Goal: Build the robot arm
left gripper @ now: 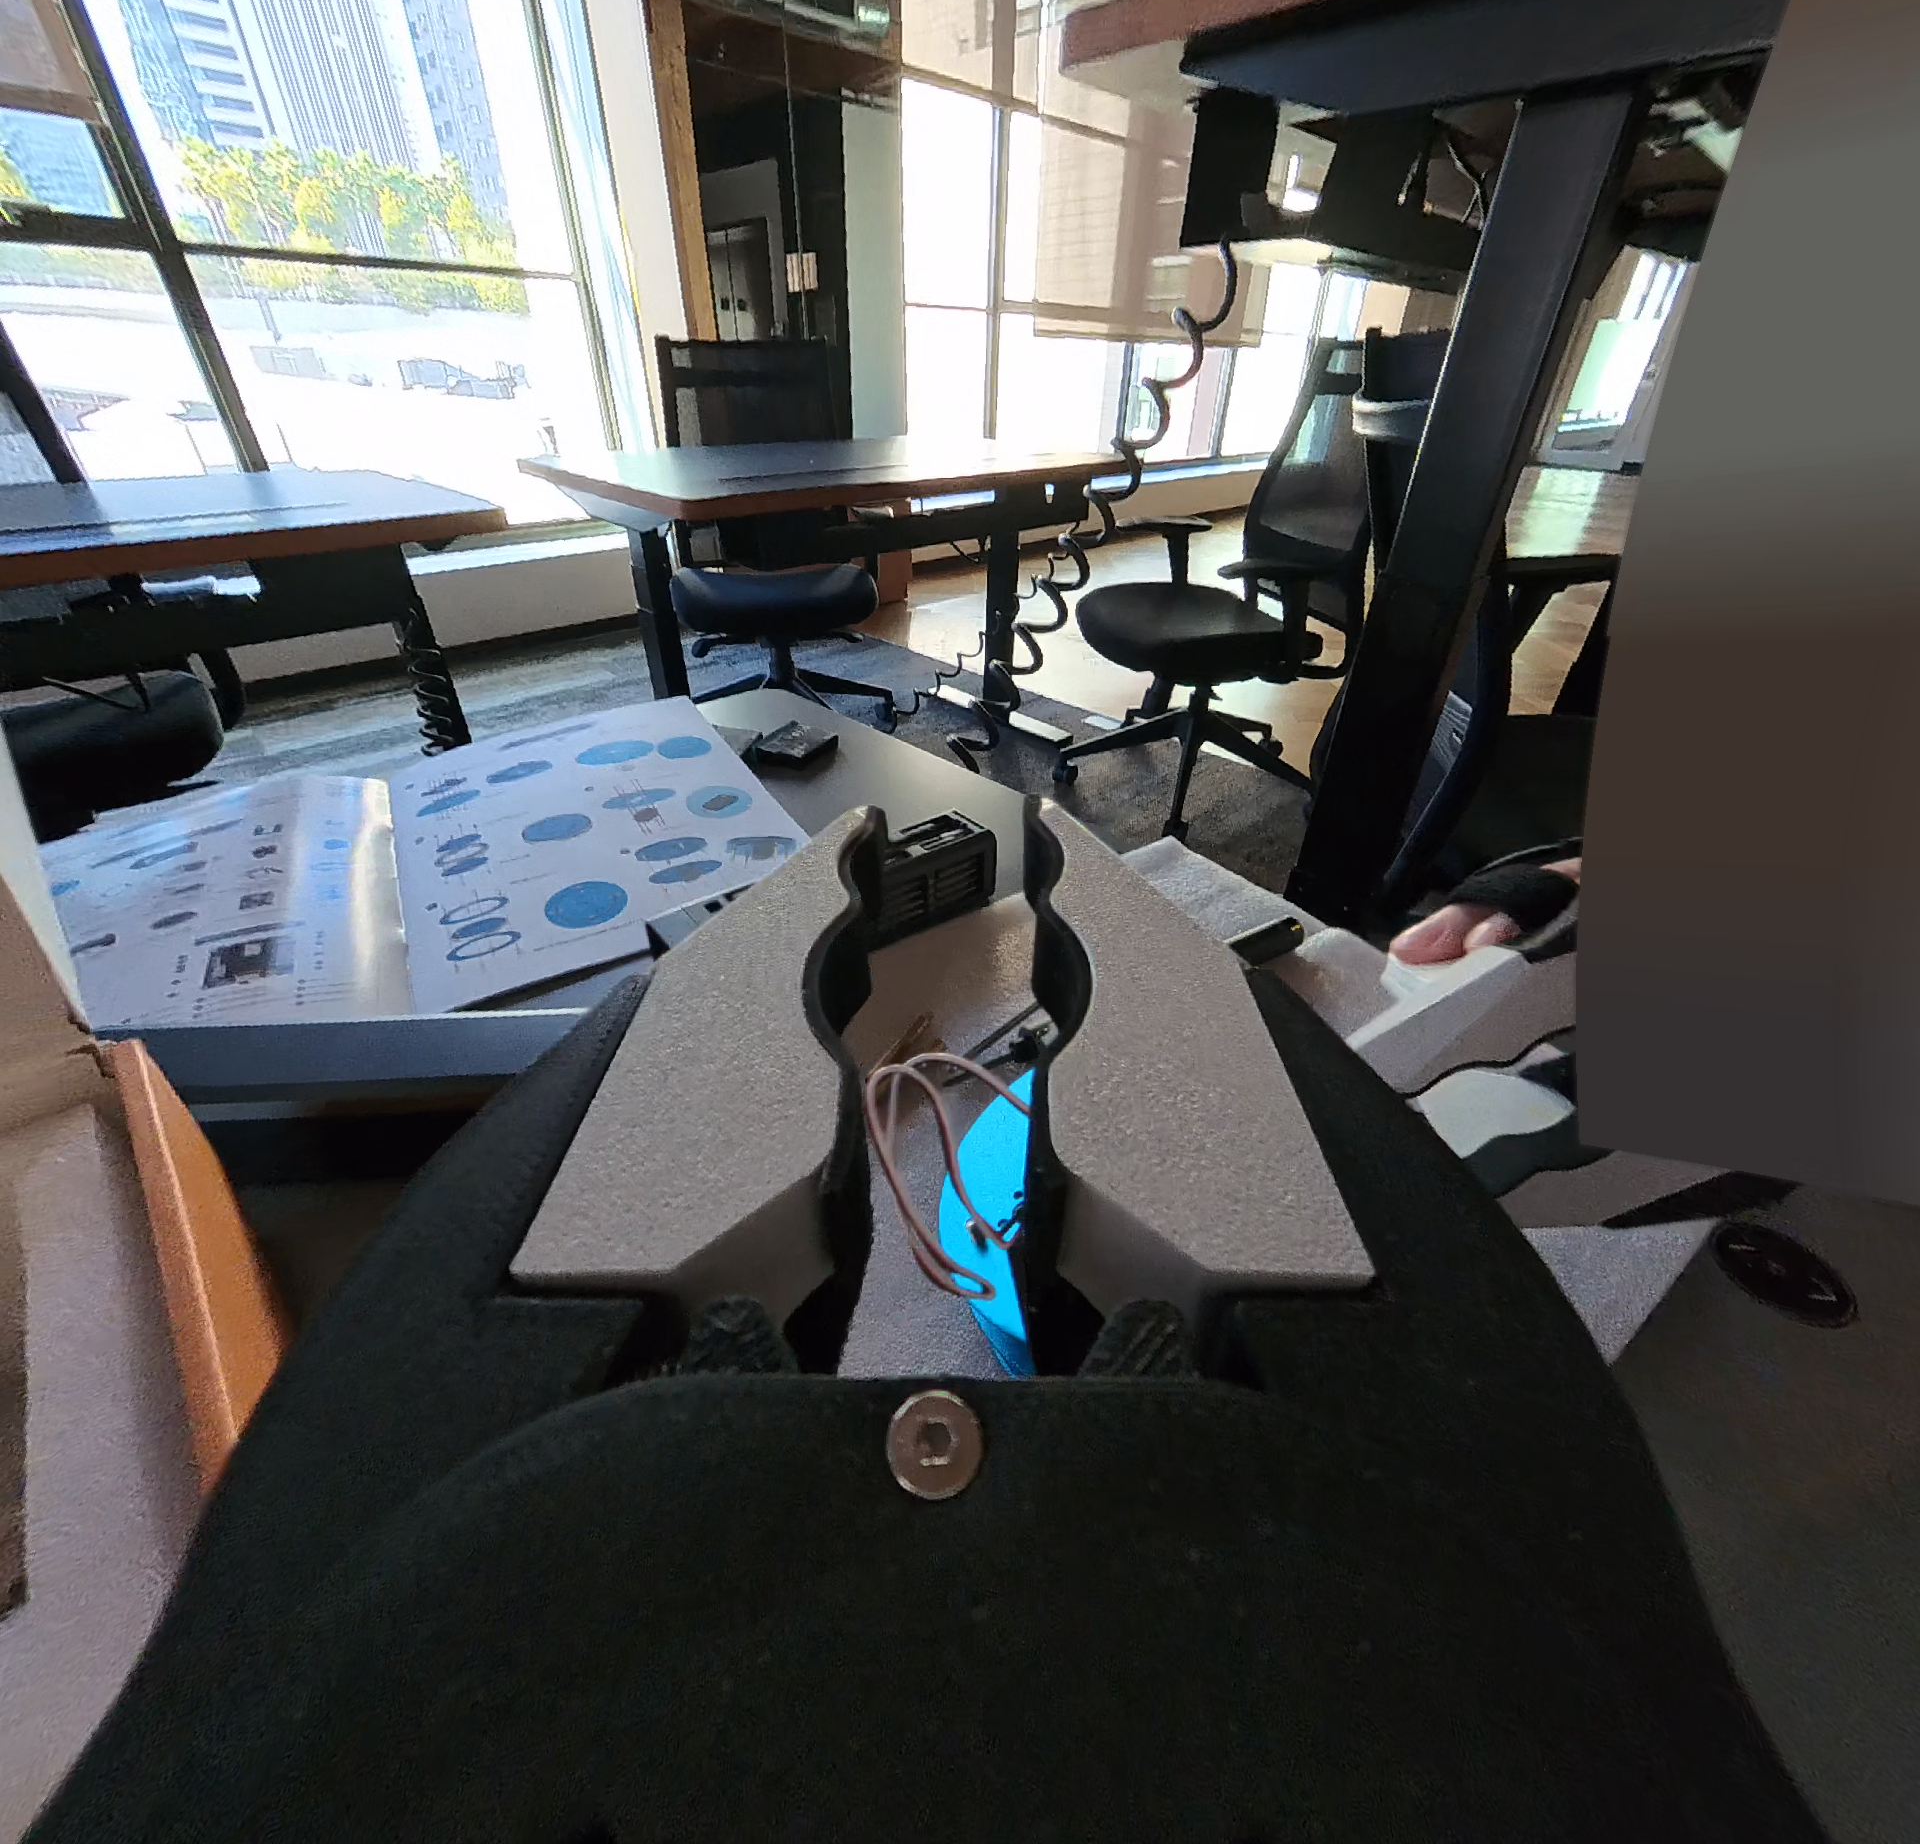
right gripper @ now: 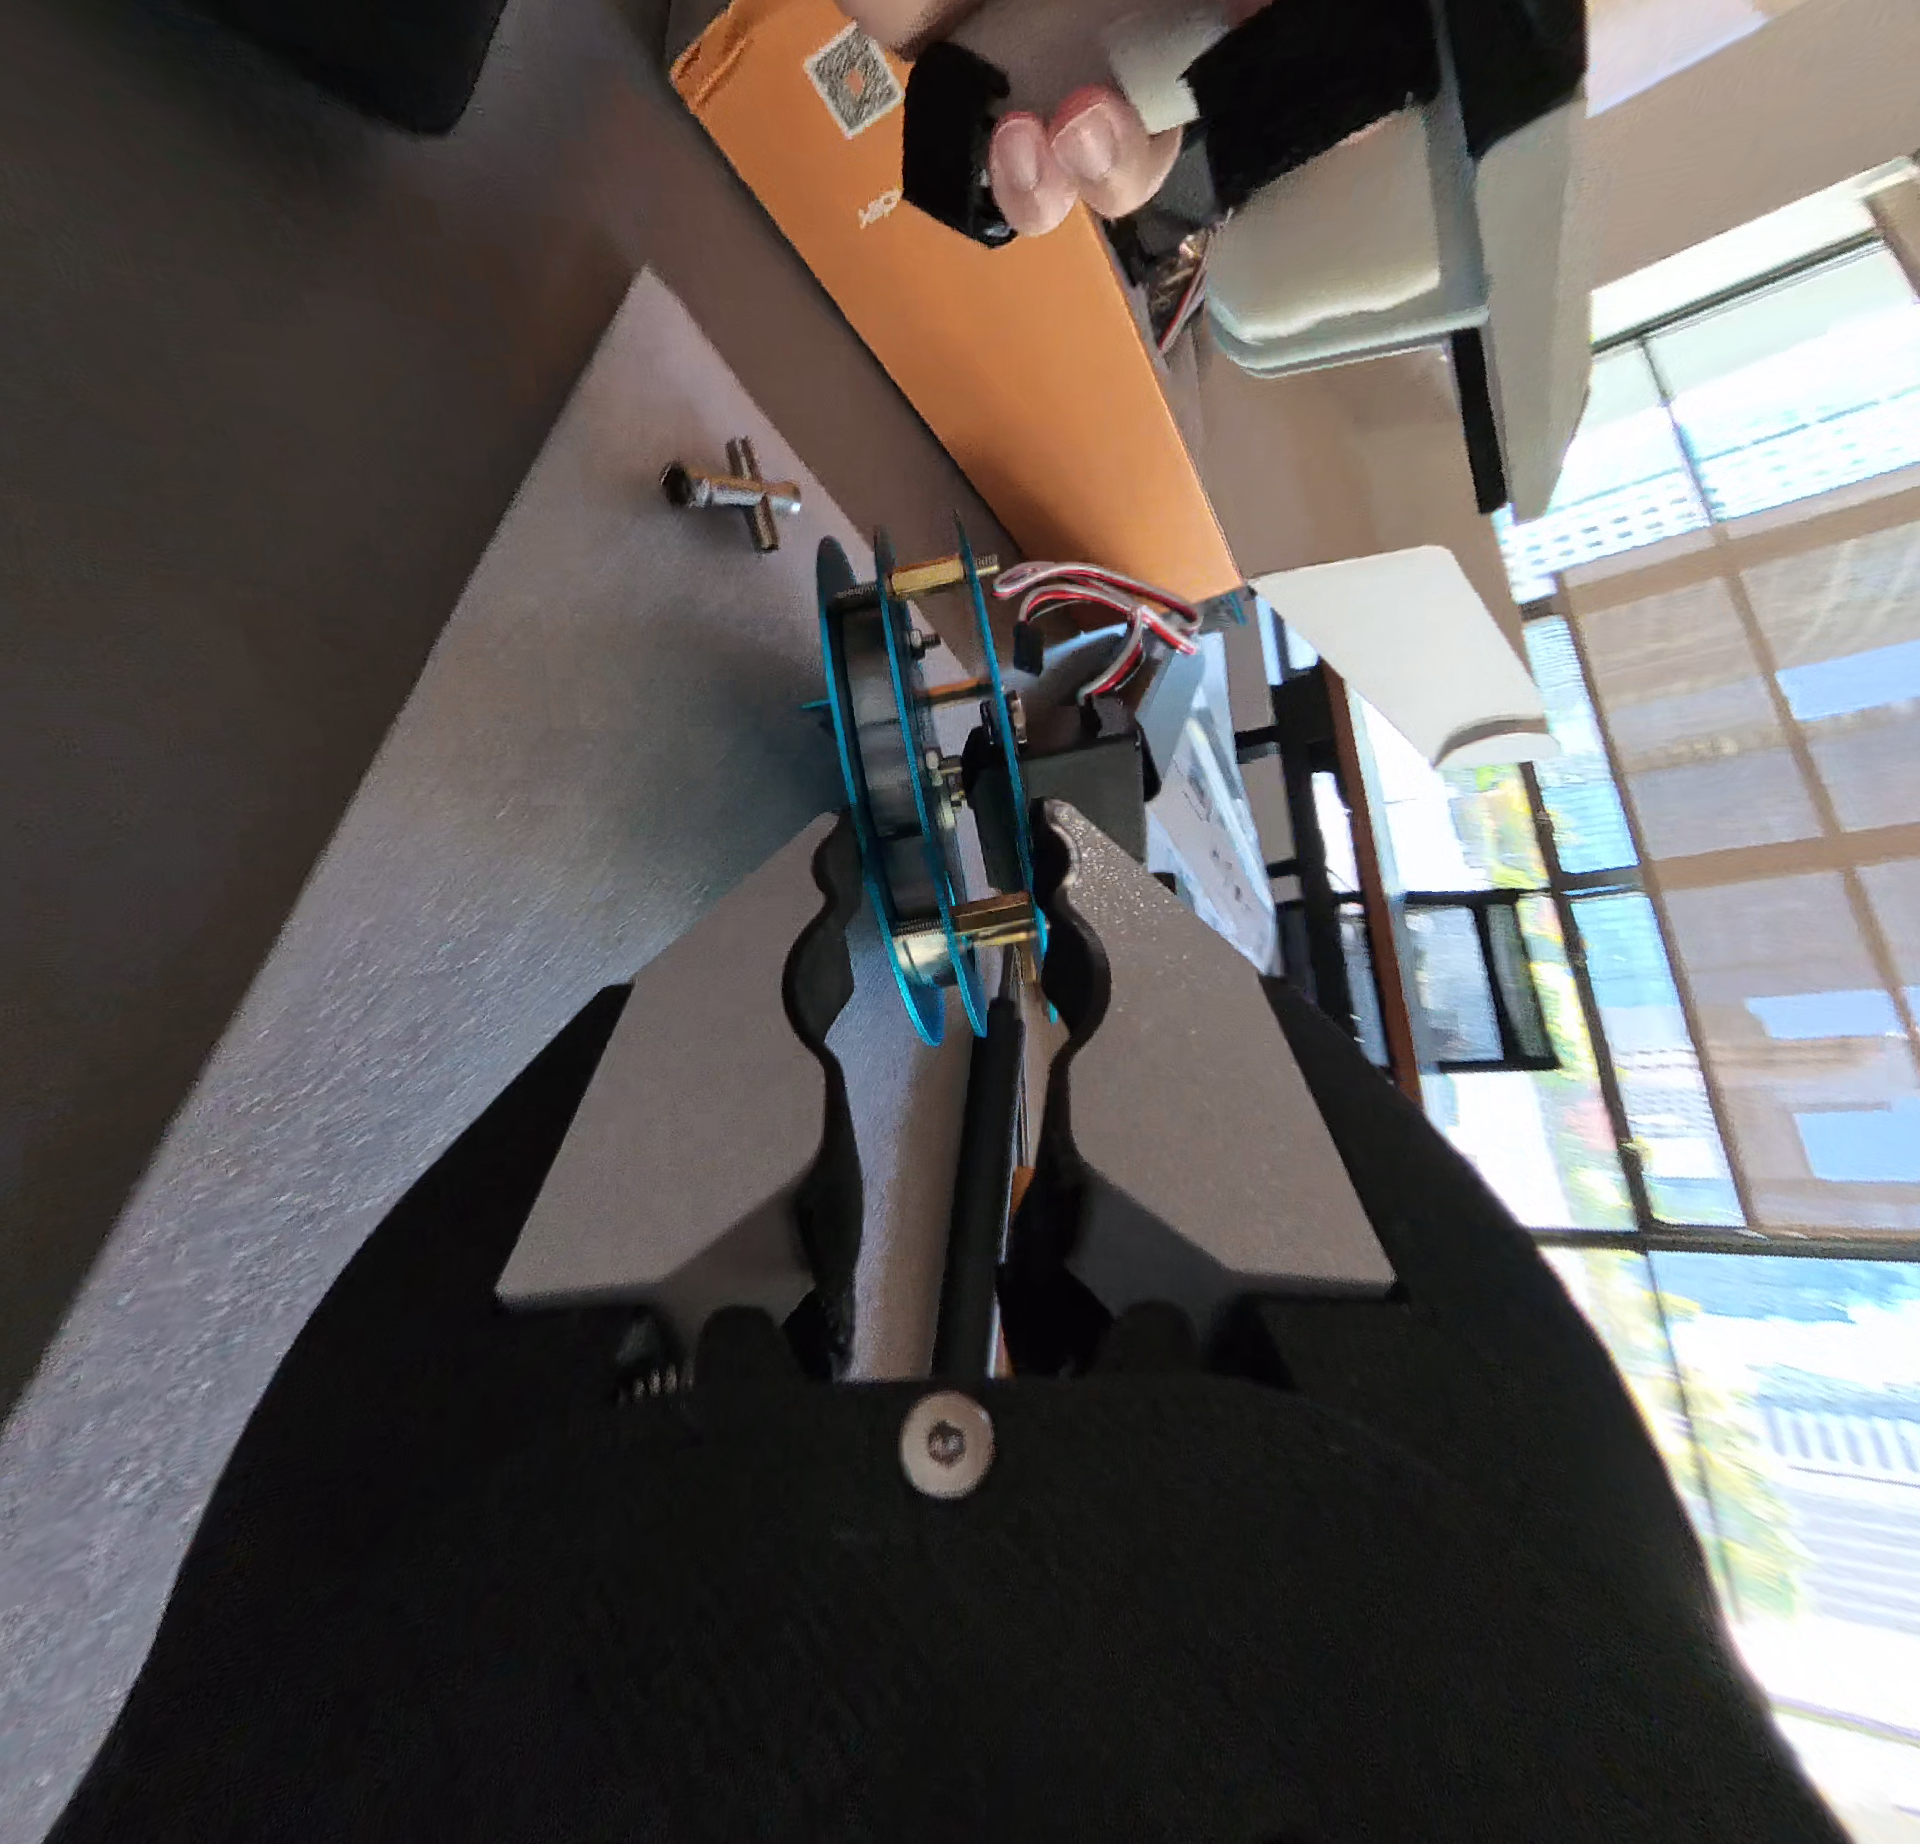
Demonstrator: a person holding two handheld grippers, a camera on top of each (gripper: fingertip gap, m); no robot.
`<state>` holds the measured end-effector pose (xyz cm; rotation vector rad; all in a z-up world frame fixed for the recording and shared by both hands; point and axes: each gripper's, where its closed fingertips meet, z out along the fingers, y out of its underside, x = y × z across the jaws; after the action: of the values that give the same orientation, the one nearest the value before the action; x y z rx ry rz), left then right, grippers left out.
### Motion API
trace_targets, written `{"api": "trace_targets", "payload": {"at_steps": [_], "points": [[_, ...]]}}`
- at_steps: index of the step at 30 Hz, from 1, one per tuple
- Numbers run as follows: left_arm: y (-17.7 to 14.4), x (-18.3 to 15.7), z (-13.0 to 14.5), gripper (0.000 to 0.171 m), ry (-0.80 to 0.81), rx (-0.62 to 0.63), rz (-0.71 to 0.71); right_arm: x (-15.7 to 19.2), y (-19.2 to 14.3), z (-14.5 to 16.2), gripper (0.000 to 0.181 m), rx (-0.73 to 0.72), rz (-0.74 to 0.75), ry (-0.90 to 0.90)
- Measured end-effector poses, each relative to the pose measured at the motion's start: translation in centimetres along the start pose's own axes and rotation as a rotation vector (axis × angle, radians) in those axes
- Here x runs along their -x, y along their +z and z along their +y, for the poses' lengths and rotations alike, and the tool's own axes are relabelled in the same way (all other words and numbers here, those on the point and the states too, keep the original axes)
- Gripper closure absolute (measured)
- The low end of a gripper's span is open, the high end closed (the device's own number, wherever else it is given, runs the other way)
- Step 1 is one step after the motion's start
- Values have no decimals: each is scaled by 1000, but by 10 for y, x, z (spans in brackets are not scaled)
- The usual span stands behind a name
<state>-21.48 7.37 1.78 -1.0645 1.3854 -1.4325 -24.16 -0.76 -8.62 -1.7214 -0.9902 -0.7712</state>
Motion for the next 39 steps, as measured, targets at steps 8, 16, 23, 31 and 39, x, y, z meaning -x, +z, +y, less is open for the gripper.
{"api": "trace_targets", "payload": {"at_steps": [8,16,23,31,39], "points": [[-14,-12,-22,141,61,-73,66,-40,16,3,149,-18,-332,296],[-16,-10,-21,143,55,-84,78,-54,28,6,149,40,-478,413],[-8,-33,-1,133,118,38,223,-53,30,2,149,35,-463,426],[-15,-66,41,118,459,220,335,-45,23,-3,148,-38,-349,433],[-3,-46,75,137,624,379,198,-45,24,-8,148,-118,-285,479]]}}
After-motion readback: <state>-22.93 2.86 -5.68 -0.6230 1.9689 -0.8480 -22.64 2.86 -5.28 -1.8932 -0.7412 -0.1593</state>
